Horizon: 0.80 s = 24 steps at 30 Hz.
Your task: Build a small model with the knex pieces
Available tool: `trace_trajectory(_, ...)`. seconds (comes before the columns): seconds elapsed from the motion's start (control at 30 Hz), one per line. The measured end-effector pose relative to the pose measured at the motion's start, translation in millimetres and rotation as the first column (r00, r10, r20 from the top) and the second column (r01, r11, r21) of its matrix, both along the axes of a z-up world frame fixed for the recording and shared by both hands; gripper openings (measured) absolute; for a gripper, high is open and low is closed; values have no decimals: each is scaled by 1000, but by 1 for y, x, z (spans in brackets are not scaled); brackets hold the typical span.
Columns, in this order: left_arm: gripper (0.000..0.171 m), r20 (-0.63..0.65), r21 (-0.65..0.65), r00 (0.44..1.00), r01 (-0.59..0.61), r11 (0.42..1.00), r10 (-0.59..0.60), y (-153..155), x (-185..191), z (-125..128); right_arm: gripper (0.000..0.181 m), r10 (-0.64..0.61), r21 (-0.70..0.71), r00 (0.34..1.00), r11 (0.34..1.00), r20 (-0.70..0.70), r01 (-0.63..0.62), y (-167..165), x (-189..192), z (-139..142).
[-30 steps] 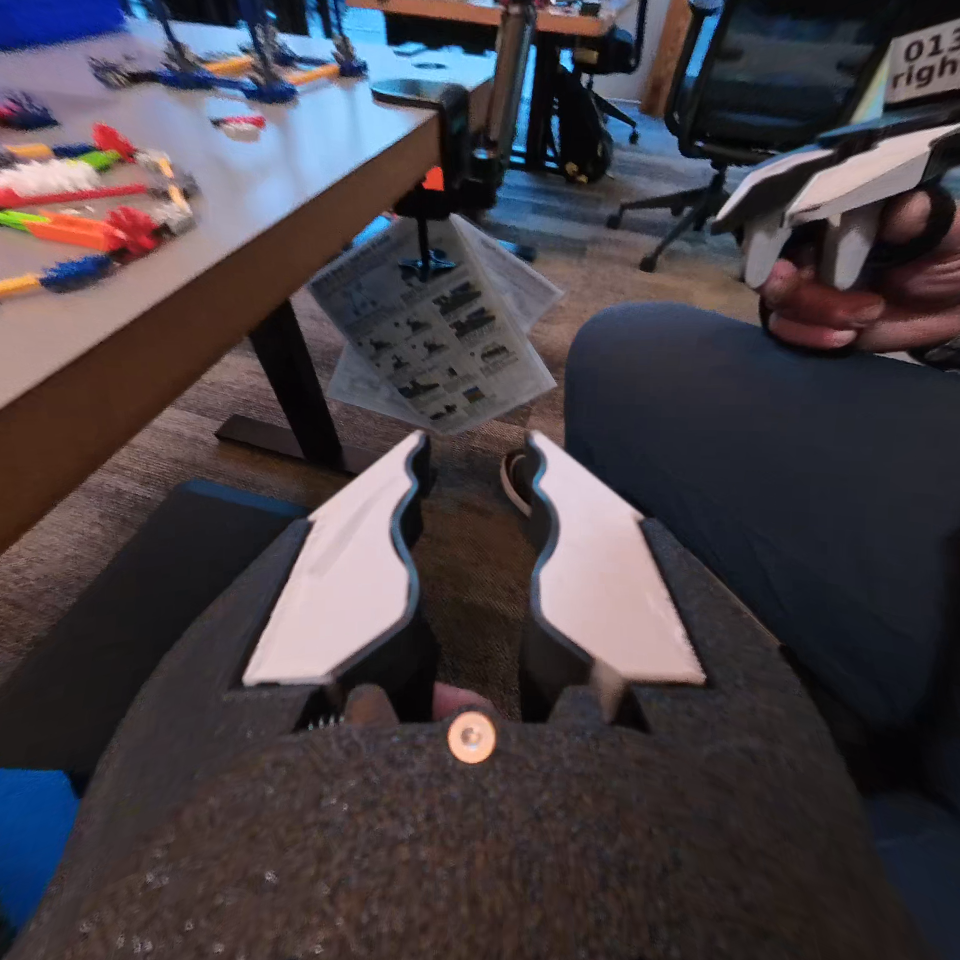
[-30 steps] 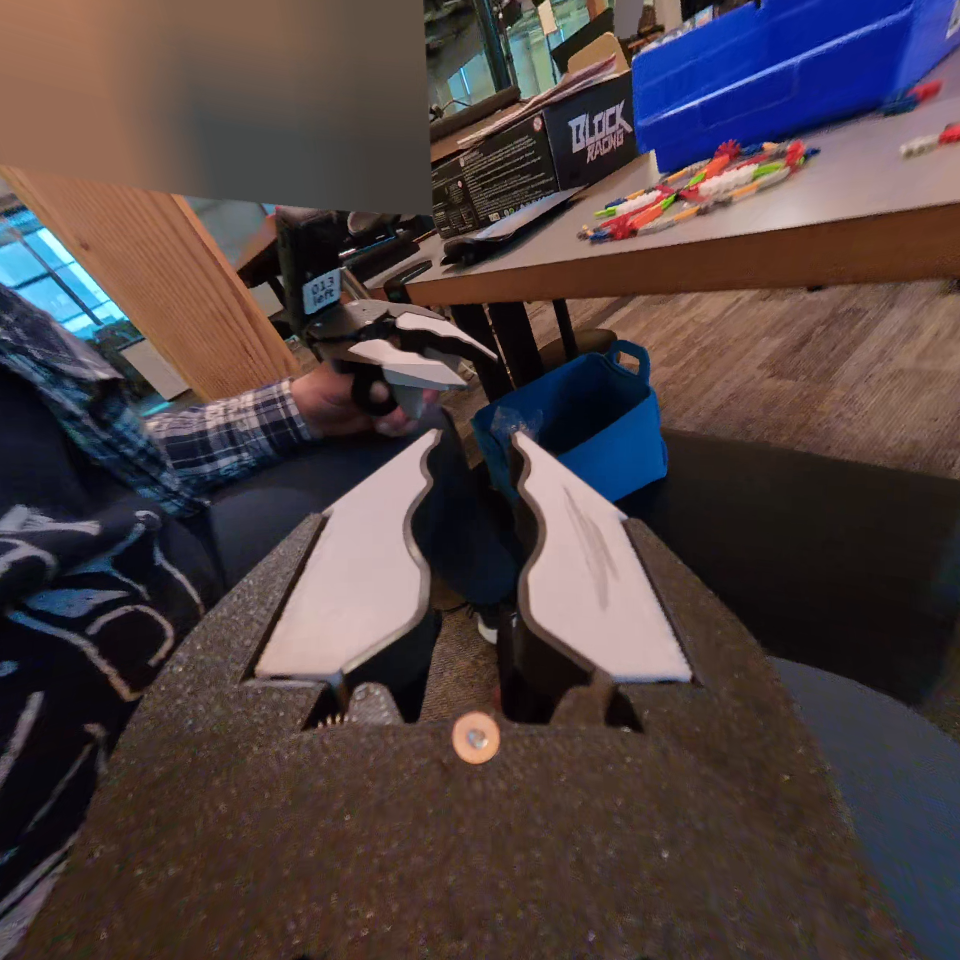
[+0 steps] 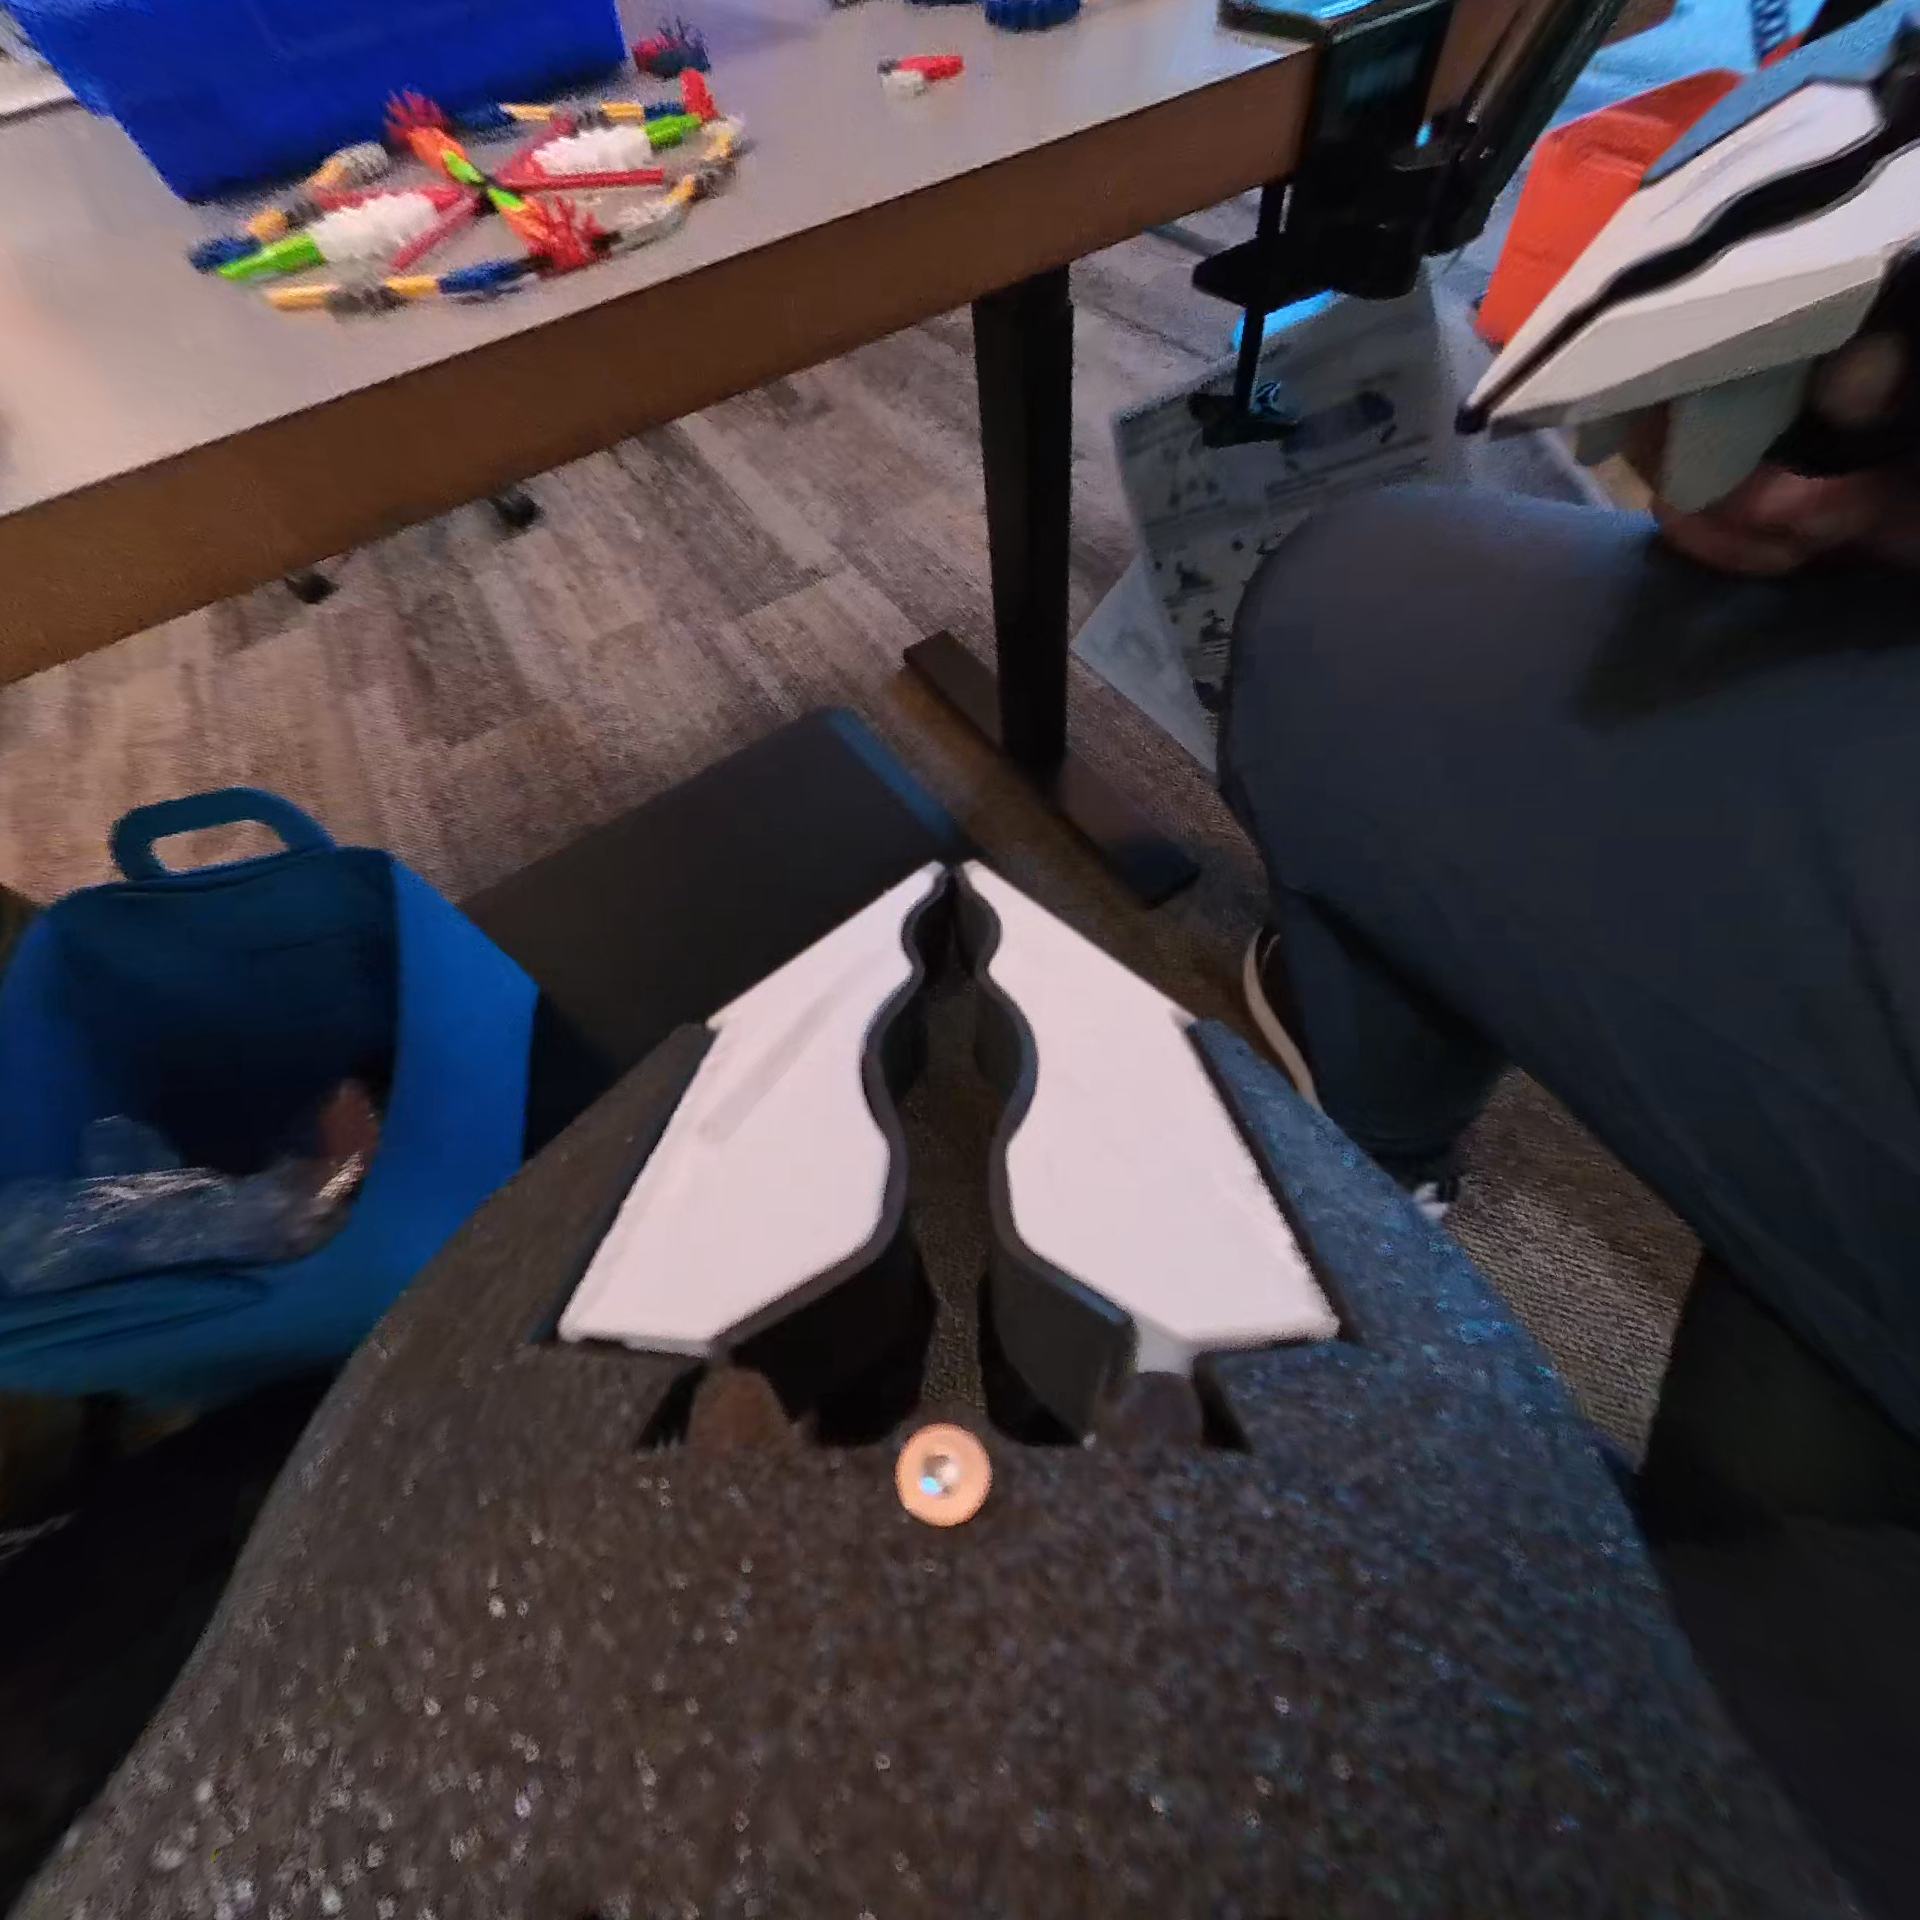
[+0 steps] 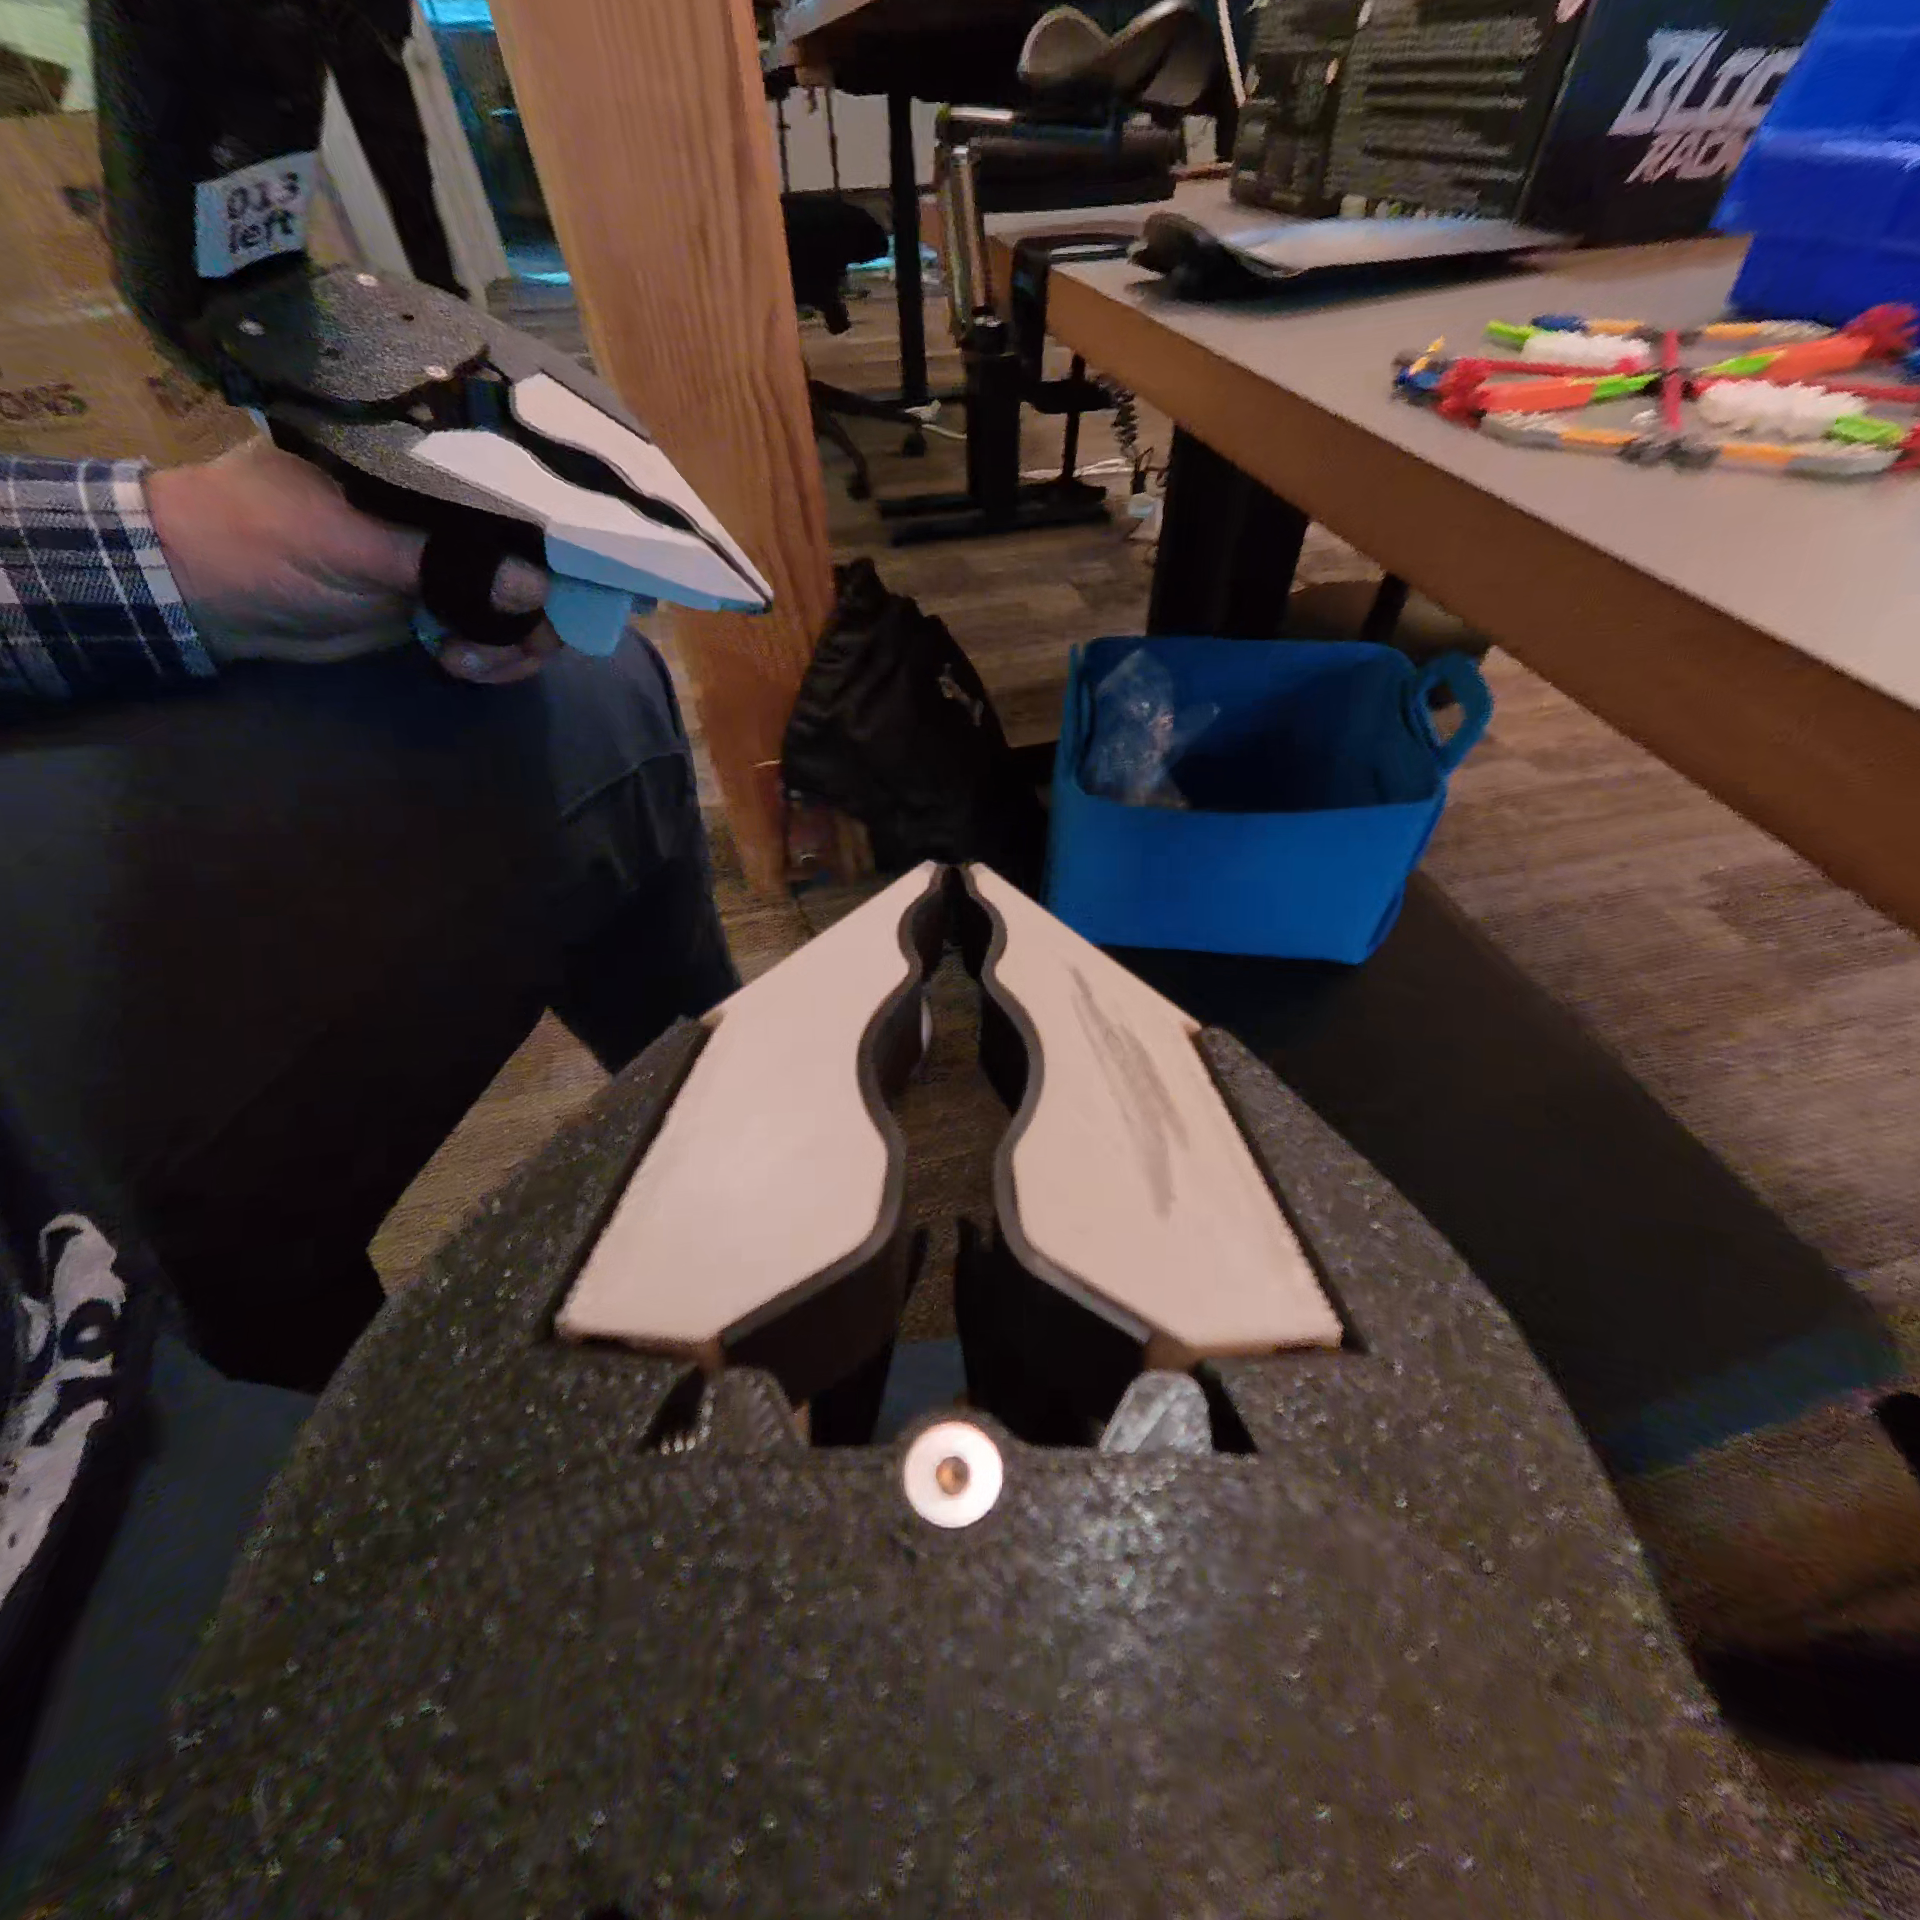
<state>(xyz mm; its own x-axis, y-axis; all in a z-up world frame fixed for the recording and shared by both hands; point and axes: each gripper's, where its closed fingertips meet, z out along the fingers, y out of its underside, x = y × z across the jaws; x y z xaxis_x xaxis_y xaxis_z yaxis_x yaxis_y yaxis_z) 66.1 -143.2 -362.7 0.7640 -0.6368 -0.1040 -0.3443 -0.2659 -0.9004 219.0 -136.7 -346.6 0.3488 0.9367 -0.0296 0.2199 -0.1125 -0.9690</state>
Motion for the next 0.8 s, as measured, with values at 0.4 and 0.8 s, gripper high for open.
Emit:
trace_trajectory(0.4, 0, 69, 21, 978, -199, 980, 197, -26, -93, 8, 5, 132, -74, 981, 990, 141, -123, -5, -47, -31)
trace_trajectory(0.8, 0, 76, 23, 961, -267, 963, 265, -40, -116, 12, 5, 195, -113, 966, 978, 170, -177, -10, -64, -42)
